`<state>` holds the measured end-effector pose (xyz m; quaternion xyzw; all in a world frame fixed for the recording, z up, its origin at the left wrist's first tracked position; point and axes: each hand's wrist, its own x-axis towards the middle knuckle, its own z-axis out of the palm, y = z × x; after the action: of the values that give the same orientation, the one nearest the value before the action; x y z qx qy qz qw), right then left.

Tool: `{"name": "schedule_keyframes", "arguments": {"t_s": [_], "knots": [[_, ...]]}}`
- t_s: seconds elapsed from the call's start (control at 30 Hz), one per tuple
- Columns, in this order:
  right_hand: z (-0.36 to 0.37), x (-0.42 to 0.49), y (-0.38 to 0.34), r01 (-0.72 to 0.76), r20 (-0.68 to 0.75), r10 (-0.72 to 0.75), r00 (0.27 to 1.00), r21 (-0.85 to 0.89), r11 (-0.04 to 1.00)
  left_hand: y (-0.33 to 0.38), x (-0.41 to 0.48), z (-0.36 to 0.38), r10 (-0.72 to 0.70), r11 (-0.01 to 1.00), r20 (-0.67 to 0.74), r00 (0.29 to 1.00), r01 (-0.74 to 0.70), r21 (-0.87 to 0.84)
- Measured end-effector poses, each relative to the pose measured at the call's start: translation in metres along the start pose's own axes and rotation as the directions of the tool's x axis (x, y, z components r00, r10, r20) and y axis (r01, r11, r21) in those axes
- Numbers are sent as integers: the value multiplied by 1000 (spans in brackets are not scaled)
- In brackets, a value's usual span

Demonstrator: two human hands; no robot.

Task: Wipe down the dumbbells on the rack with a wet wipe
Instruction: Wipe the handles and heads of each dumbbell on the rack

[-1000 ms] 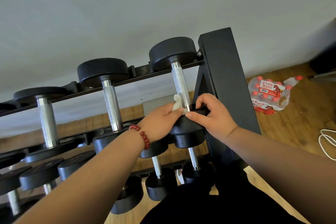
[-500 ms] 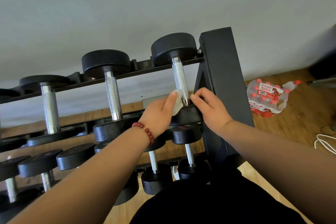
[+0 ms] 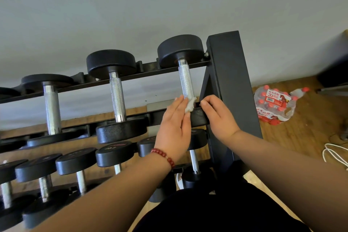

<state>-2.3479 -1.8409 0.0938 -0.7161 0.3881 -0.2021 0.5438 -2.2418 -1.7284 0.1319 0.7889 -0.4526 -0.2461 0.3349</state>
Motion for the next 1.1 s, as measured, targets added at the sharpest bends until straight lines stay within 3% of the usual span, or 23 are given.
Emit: {"name": "schedule_keyframes", "arguments": {"t_s": [0.27,0.5,0.73,0.9,1.1], "knots": [[-5,-1,1,11,64,-15,998,63,998,11,17,-1,-72,995,-21,997,73,68],[-11,0,6,24,125,-30,992,48,999,3,-1,19,54,991,-165,985,-32,133],[-15,1,6,39,161,-48,986,58,998,12,-19,36,39,978,-199,979,4,210],[-17,2,7,53,178,-56,982,21,998,19,-1,30,-104,977,-200,974,137,161],[-21,2,8,63,205,-62,977,1,998,28,-23,44,-111,974,-204,973,148,174]]}}
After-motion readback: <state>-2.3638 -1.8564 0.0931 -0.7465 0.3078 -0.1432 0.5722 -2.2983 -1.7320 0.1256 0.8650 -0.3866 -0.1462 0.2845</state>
